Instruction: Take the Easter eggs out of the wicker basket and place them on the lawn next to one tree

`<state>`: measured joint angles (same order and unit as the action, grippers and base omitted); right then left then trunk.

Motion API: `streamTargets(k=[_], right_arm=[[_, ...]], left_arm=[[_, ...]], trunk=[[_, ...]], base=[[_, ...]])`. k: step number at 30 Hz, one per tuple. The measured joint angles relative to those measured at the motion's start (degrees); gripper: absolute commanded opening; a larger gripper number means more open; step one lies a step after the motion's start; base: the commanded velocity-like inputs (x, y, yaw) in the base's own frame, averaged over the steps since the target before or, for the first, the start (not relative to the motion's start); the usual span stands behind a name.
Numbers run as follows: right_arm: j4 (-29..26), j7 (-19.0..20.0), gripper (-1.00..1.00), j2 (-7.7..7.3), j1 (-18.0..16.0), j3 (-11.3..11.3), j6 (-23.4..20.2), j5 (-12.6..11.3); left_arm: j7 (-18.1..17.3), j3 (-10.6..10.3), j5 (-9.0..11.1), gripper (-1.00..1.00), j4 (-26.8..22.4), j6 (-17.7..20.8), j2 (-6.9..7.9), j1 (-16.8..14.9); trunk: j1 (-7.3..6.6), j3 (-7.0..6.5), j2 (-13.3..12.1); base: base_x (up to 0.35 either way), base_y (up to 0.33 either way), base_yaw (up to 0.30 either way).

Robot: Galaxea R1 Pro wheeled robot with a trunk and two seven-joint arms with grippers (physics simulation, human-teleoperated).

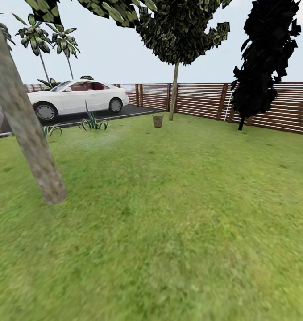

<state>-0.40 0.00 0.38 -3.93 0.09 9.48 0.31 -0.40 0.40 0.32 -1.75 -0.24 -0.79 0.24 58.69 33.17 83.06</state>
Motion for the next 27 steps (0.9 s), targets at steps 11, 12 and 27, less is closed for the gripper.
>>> streamTargets(k=[11,12,27], right_arm=[[0.00,0.00,1.00,0.06,0.00,0.00,0.09,-0.06],[0.00,0.00,1.00,0.06,0.00,0.00,0.09,-0.06],[0.01,0.00,1.00,-0.30,0.00,0.00,-0.02,-0.07]], left_arm=[[0.00,0.00,0.00,1.00,0.00,0.00,0.00,0.00],[0.00,0.00,0.00,1.00,0.00,0.00,0.00,0.00],[0.00,0.00,0.00,1.00,0.00,0.00,0.00,0.00]], trunk=[[0.00,0.12,0.00],[0.00,0.15,0.00],[0.00,0.20,0.00]], base=[[0.340,0.000,0.047],[0.340,0.000,0.070],[0.340,0.000,0.006]])
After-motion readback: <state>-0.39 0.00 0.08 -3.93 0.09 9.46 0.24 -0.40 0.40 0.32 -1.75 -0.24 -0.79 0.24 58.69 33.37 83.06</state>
